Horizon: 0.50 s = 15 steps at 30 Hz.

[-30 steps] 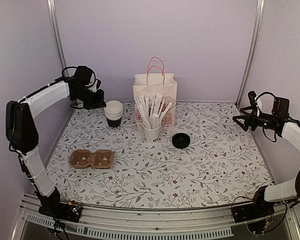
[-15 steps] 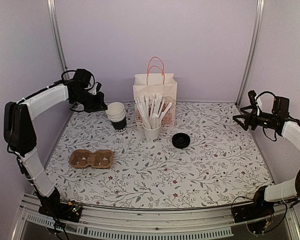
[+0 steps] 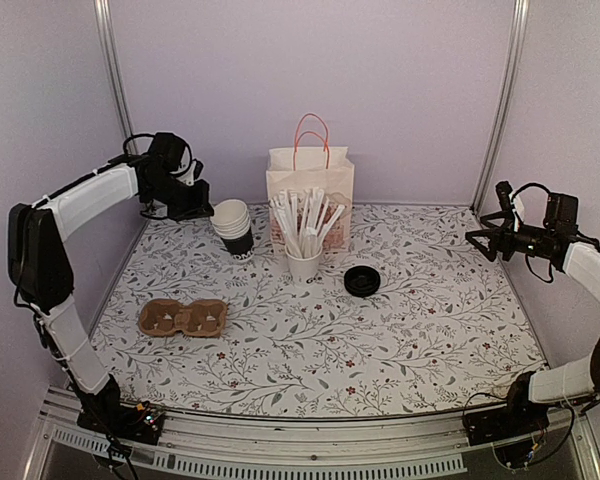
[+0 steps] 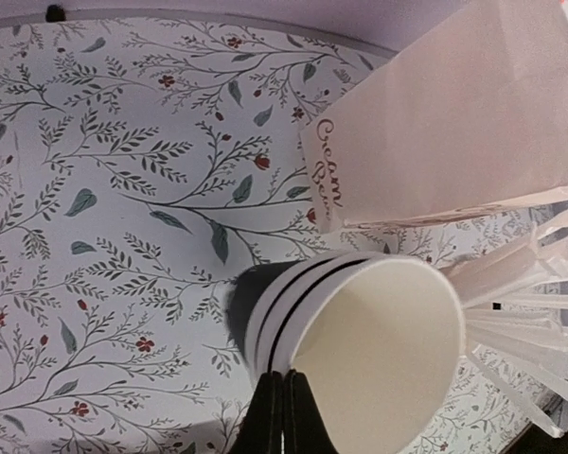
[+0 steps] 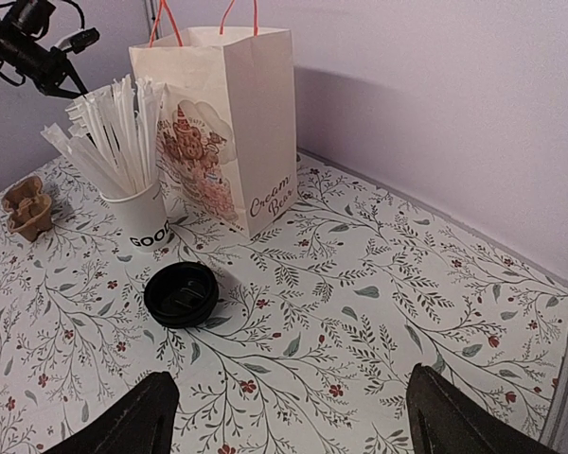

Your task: Pack the takeout coffee

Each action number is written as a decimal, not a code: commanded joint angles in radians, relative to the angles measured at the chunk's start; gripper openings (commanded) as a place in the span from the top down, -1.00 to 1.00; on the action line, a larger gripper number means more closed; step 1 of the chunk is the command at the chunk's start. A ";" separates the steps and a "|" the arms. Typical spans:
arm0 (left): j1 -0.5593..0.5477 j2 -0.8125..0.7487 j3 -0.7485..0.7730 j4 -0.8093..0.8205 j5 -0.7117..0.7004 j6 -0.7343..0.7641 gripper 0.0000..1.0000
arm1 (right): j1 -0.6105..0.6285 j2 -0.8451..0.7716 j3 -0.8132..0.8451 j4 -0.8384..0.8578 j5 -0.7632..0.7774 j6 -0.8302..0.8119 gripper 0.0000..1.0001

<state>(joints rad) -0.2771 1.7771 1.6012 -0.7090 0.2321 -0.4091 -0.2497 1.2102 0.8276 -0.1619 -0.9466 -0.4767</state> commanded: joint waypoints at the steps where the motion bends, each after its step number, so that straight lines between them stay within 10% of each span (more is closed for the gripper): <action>1: -0.056 0.020 0.054 -0.054 -0.138 0.034 1.00 | -0.001 0.007 0.029 -0.012 -0.013 -0.012 -0.73; 3: -0.020 0.005 -0.003 0.013 0.045 -0.034 1.00 | -0.001 0.009 0.030 -0.013 -0.014 -0.013 -0.74; 10: -0.064 0.016 0.064 -0.056 -0.205 0.014 1.00 | -0.001 0.009 0.031 -0.014 -0.017 -0.013 -0.74; 13: 0.004 -0.006 -0.007 0.053 0.132 -0.030 1.00 | -0.001 0.012 0.031 -0.016 -0.019 -0.014 -0.73; 15: 0.008 -0.017 -0.026 0.059 0.065 -0.057 1.00 | -0.001 0.015 0.033 -0.020 -0.021 -0.014 -0.74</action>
<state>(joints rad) -0.3012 1.7817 1.6108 -0.7132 0.2138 -0.4240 -0.2497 1.2133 0.8276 -0.1669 -0.9531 -0.4866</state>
